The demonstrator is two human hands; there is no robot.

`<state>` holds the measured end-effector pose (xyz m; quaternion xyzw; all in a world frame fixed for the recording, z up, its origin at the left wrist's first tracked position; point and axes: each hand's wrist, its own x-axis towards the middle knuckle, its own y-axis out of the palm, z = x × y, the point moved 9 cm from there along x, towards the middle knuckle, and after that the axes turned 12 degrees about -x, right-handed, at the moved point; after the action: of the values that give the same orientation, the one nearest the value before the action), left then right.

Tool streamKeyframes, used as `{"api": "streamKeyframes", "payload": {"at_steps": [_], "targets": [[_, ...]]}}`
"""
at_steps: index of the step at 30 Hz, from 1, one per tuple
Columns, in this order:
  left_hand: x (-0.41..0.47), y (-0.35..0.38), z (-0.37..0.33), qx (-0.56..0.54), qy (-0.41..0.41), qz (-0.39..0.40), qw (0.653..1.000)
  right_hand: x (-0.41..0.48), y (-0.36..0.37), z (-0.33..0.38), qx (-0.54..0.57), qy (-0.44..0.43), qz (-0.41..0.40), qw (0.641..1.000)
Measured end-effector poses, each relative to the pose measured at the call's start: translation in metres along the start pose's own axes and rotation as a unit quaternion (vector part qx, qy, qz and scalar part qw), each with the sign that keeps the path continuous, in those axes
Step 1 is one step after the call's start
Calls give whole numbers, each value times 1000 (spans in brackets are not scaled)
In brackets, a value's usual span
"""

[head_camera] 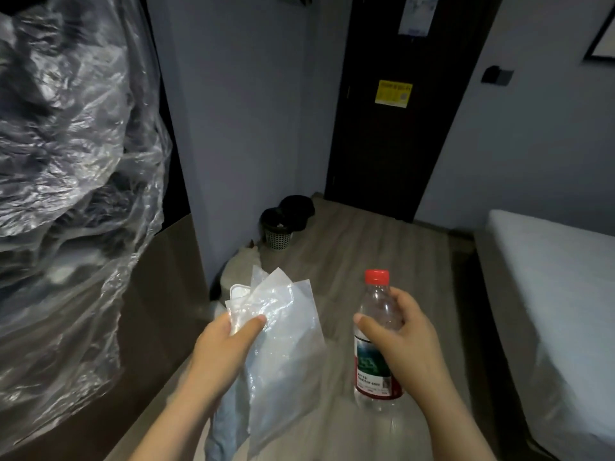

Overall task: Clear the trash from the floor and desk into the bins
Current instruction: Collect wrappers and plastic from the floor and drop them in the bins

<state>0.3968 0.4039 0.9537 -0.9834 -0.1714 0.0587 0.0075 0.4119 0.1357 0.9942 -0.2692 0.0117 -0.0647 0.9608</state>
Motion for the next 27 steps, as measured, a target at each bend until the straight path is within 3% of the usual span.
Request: {"api": "streamKeyframes", "payload": {"at_steps": [16, 27], "targets": [[245, 96, -23, 33, -14, -7, 999, 273, 23, 8, 21, -9, 4, 1000], [406, 143, -12, -4, -58, 11, 998, 433, 64, -1, 19, 11, 2, 1000]]}}
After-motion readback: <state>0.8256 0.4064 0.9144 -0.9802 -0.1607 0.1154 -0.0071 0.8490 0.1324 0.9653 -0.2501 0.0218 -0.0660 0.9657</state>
